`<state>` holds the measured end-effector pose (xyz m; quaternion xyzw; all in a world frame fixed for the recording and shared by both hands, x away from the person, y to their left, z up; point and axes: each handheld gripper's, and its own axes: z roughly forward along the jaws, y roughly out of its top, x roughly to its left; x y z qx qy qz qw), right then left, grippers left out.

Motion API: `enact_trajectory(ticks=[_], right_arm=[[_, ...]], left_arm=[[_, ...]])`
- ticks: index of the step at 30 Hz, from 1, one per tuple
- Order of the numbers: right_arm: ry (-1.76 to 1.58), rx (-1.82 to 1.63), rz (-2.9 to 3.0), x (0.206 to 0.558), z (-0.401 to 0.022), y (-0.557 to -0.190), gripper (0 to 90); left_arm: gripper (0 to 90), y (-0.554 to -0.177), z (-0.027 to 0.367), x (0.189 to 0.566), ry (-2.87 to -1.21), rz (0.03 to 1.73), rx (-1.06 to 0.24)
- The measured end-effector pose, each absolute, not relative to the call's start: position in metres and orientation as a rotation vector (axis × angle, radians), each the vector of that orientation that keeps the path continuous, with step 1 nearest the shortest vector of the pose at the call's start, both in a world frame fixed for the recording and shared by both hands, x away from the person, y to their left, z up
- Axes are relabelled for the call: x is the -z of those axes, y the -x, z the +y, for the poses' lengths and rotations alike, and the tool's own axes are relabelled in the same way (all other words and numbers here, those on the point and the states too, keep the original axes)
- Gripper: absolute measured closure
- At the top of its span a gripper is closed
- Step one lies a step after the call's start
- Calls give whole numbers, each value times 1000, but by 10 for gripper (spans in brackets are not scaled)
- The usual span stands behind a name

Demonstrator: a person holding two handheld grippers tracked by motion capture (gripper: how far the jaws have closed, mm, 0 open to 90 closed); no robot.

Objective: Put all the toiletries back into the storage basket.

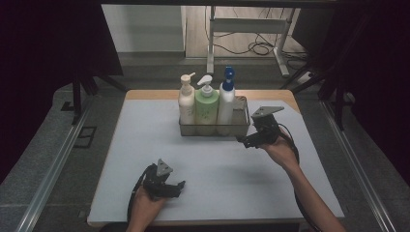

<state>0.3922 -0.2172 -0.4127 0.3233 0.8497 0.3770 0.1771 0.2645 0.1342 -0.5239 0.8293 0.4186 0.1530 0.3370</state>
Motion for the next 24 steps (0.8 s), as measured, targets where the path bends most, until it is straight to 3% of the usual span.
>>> enact_trajectory(ticks=[24], right_arm=[[-879, -1037, 2376, 411, -264, -343, 0]], left_arm=[[122, -264, 134, 524, -2158, 1093, -401]])
